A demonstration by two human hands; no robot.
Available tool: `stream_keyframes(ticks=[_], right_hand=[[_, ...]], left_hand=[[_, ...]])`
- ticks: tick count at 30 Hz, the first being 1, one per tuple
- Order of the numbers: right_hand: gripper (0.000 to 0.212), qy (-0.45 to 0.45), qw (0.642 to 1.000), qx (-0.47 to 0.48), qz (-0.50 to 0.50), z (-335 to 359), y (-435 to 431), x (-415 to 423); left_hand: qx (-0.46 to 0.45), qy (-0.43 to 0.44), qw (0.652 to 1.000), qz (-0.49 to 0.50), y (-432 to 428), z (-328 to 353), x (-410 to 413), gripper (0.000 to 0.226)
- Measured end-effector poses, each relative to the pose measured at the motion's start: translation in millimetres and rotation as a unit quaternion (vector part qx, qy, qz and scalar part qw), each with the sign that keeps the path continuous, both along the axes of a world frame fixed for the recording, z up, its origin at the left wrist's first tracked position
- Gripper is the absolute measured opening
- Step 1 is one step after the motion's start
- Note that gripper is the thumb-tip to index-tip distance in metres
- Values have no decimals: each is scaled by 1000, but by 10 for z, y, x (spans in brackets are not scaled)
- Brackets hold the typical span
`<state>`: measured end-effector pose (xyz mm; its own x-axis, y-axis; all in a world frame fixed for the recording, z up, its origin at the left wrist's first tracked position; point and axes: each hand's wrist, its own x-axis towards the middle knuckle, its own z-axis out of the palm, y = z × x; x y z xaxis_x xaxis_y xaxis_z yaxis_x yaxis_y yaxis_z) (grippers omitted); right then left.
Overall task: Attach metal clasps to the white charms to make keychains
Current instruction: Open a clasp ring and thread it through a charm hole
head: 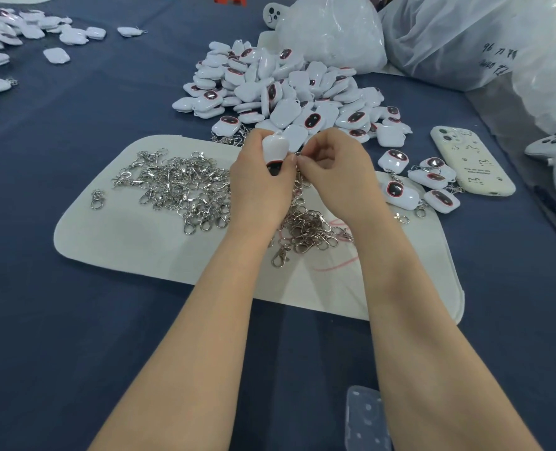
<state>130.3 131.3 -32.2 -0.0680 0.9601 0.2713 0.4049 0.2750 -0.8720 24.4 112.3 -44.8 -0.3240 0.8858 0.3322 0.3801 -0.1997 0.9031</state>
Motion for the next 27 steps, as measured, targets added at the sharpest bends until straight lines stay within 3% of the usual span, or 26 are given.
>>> stream_keyframes(ticks=[27], right_hand=[[15,1,1000,-10,14,-13,-13,-11]], left_hand=[[0,-2,1000,8,0,-1,4,22]])
